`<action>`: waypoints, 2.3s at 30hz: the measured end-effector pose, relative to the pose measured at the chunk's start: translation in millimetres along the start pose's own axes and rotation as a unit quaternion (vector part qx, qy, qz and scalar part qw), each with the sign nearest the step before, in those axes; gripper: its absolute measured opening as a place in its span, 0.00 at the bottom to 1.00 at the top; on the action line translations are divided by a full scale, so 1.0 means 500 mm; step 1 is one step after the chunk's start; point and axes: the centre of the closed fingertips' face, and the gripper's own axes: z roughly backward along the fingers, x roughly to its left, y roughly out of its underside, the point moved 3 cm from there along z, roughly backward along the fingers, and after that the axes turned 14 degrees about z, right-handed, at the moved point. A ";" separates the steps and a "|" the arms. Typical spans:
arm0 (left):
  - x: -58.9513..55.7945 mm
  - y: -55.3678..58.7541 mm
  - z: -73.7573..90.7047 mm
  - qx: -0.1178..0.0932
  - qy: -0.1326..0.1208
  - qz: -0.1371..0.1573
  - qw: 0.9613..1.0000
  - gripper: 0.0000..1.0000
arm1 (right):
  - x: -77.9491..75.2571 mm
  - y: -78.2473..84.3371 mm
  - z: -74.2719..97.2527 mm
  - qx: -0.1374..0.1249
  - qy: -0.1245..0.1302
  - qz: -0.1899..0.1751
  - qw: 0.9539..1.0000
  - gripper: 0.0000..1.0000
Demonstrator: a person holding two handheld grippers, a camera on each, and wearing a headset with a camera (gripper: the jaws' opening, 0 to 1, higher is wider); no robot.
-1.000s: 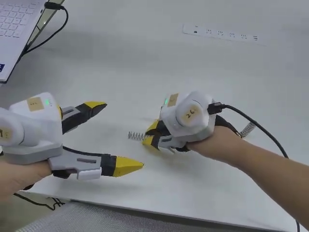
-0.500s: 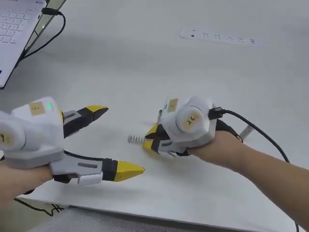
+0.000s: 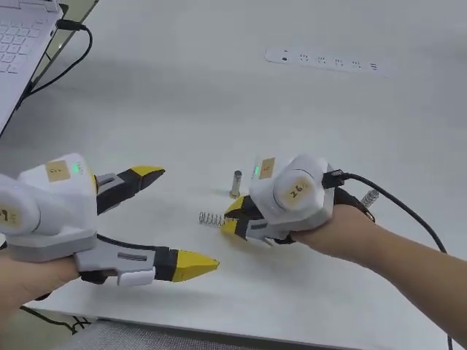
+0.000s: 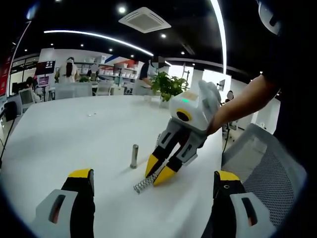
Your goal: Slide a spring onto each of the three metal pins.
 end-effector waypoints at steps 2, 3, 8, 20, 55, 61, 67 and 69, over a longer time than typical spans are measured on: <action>0.002 0.000 0.003 0.000 0.000 0.002 1.000 0.98 | 0.000 -0.001 0.000 0.002 0.001 0.001 1.000 0.08; 0.003 0.001 0.004 0.000 -0.001 0.001 1.000 0.98 | -0.001 -0.001 -0.001 0.003 0.001 0.000 1.000 0.08; 0.005 0.001 0.008 -0.002 -0.003 0.004 1.000 0.98 | -0.001 -0.001 0.000 0.003 0.001 -0.005 1.000 0.08; 0.005 0.008 0.009 0.003 -0.003 0.007 1.000 0.97 | 0.005 0.002 0.015 -0.004 0.003 -0.004 1.000 0.08; -0.038 0.011 -0.031 0.043 0.063 0.022 0.997 0.70 | 0.022 -0.019 0.143 -0.056 0.029 0.013 0.998 0.08; -0.049 0.002 -0.046 0.039 0.082 0.015 0.996 0.61 | 0.026 -0.025 0.152 -0.062 0.023 0.019 0.998 0.08; -0.057 -0.013 -0.062 0.041 0.103 0.007 0.994 0.49 | 0.034 -0.035 0.160 -0.069 0.016 0.031 0.997 0.08; -0.058 -0.014 -0.068 0.042 0.107 0.003 0.993 0.46 | 0.035 -0.037 0.163 -0.069 0.015 0.036 0.997 0.08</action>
